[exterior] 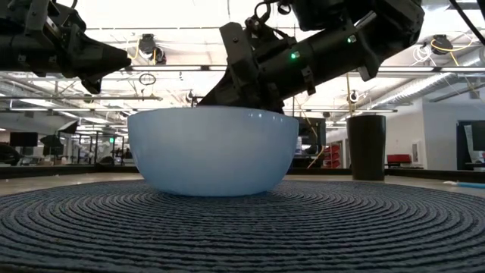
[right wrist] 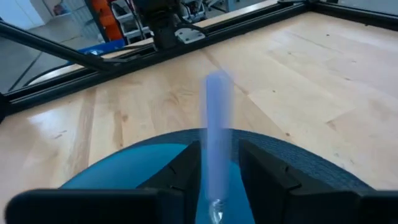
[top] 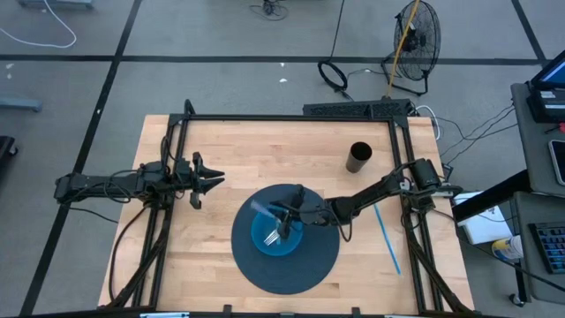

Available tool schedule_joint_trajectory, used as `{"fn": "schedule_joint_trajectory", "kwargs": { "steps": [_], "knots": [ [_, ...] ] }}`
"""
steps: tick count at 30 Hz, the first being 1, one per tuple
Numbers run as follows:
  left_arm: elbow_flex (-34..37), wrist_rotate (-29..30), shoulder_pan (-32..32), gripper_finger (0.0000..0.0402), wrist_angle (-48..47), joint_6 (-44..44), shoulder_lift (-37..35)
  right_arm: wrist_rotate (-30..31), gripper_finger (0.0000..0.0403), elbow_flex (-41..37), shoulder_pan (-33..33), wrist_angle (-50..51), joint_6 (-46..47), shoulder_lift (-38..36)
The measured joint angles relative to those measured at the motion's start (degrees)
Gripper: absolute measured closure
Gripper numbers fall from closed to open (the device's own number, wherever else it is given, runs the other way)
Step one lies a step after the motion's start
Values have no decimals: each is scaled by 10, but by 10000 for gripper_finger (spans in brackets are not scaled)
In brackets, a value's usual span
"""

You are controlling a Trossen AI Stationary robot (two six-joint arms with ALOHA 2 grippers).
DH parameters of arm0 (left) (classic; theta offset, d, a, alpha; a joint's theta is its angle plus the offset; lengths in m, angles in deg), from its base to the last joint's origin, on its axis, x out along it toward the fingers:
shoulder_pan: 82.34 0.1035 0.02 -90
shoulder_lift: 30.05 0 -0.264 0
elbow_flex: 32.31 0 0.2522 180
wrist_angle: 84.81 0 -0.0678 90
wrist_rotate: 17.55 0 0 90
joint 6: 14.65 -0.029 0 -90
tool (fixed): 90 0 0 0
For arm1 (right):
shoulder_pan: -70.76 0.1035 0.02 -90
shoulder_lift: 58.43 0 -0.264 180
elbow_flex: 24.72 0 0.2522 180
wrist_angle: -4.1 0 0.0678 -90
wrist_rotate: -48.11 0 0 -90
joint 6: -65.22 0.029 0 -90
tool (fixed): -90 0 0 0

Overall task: Pick & Place Utensil
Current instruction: Put the black cup to the right of the blue bowl on the blue mat

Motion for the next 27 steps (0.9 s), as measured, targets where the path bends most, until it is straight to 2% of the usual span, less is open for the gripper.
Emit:
{"fn": "schedule_joint_trajectory", "kwargs": {
  "steps": [7,19,23,27],
  "knots": [
    [0,0,0,309,0,1,0,0,273,0,0,-1,-8,0],
    [0,0,0,309,0,0,0,-18,272,0,8,-52,-125,-9],
    [0,0,0,309,0,3,0,-31,276,0,10,-9,-167,-46],
    [0,0,0,309,-3,5,0,-31,280,0,11,107,-185,-116]
  ]
}}
